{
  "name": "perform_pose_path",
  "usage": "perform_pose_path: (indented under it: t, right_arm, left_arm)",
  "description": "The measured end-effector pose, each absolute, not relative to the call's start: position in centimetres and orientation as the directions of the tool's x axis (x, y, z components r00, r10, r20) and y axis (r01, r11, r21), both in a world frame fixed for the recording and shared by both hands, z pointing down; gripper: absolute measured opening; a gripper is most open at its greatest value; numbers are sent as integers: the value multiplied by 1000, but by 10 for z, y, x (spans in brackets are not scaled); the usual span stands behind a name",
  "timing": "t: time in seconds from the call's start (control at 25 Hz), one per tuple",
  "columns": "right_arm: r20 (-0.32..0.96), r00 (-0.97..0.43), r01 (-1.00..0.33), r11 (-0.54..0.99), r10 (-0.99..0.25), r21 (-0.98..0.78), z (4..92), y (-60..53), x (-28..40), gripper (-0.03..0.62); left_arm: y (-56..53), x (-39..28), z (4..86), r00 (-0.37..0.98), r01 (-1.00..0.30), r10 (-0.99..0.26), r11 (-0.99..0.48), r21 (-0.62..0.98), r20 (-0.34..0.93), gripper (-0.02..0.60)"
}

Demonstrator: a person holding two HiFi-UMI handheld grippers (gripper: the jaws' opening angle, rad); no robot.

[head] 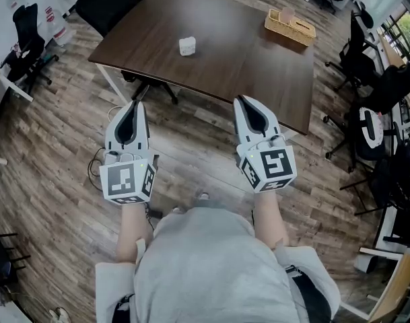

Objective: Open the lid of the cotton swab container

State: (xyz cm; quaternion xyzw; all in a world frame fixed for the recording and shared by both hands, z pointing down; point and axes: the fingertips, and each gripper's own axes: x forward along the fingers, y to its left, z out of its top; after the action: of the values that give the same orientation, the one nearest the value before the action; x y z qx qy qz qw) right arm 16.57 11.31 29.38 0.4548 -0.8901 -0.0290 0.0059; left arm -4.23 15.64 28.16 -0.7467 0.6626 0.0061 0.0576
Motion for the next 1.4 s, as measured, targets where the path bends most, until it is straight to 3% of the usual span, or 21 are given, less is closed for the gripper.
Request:
perform_pose_path:
  t: [0.68,1.4]
  right_arm:
    - [-20,-639,-769,639,-769,5,308,97,178,17]
    - [-22,-599,-801,599,-801,7,301,-15,127,17]
  left_arm:
    - [143,-20,288,98,-992,-991,-90,-88,-90,12]
    - [21,-66,290,182,-982,-979,-175,-77,-93,12]
